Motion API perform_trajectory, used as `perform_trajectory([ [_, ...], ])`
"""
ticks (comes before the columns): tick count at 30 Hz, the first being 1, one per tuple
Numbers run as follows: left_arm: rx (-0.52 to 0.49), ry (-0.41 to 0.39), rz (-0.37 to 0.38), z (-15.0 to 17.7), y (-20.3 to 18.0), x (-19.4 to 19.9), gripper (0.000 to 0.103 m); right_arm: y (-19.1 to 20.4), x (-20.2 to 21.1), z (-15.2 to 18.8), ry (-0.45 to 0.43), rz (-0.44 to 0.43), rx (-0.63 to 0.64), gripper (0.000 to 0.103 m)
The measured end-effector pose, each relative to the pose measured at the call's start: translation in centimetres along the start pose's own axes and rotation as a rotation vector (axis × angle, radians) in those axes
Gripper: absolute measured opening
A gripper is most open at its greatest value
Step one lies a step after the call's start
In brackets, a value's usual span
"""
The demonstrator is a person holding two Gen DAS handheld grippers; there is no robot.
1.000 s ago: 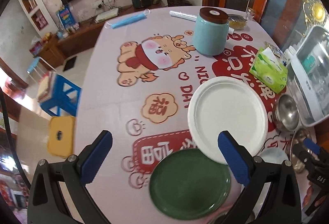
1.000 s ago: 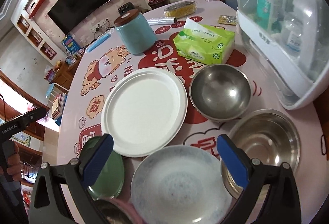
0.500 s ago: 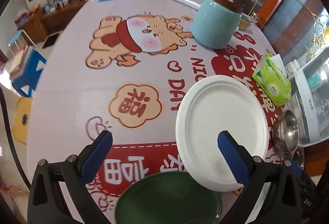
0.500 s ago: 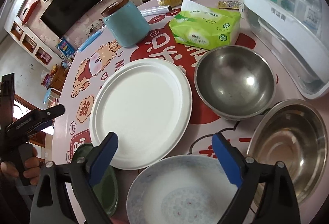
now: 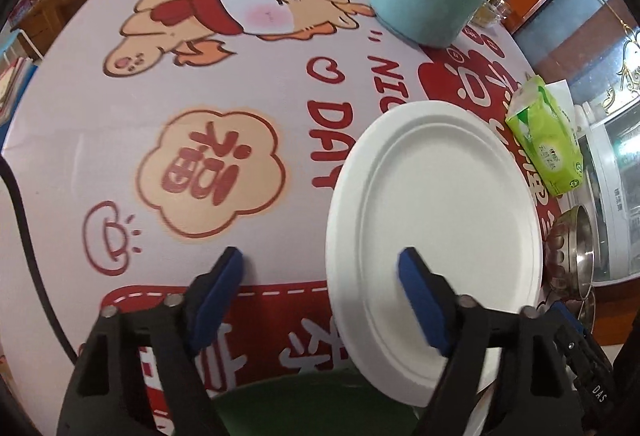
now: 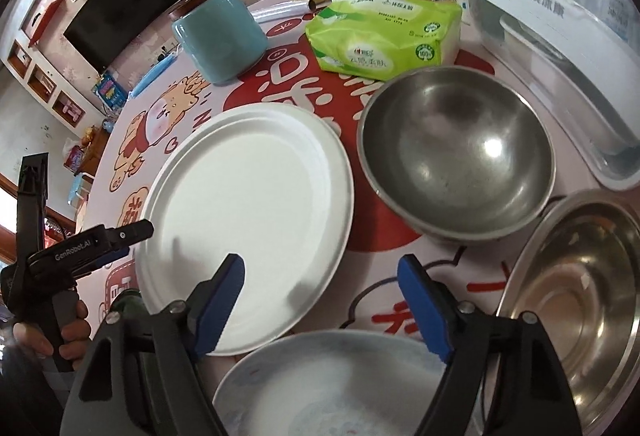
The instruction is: Organize plates and bowls
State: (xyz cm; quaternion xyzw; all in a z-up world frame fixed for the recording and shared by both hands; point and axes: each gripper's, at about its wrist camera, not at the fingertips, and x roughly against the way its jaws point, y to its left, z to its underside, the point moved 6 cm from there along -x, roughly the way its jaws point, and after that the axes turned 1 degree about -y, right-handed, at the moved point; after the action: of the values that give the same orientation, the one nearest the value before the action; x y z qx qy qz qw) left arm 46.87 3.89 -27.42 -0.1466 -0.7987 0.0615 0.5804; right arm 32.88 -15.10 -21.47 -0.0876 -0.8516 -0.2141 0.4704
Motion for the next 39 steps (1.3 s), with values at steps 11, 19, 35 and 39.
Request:
perform_trajectory([
  [11,-0.055,-0.028,-0.002,-0.3,-1.2,-0.2,0.058,0.8,-1.0,-0.2,-0.009,0.071,0.093,0.068],
  [19,-0.064,-0.020,0.007,0.1,-1.4,-0.3,0.041,0.9,-1.9,0.6,0.048,0.049,0.060,0.063],
  [35,-0.126,-0.020,0.031,0.6,-2.6,-0.5,0.034,0.0,-2.3,0.3,0.053,0.002,0.027,0.029],
  [39,-0.135,-0.032,0.031,0.6,-2.5,-0.1,0.025,-0.2,-1.8,0.2,0.032,-0.012,0.019,0.028],
])
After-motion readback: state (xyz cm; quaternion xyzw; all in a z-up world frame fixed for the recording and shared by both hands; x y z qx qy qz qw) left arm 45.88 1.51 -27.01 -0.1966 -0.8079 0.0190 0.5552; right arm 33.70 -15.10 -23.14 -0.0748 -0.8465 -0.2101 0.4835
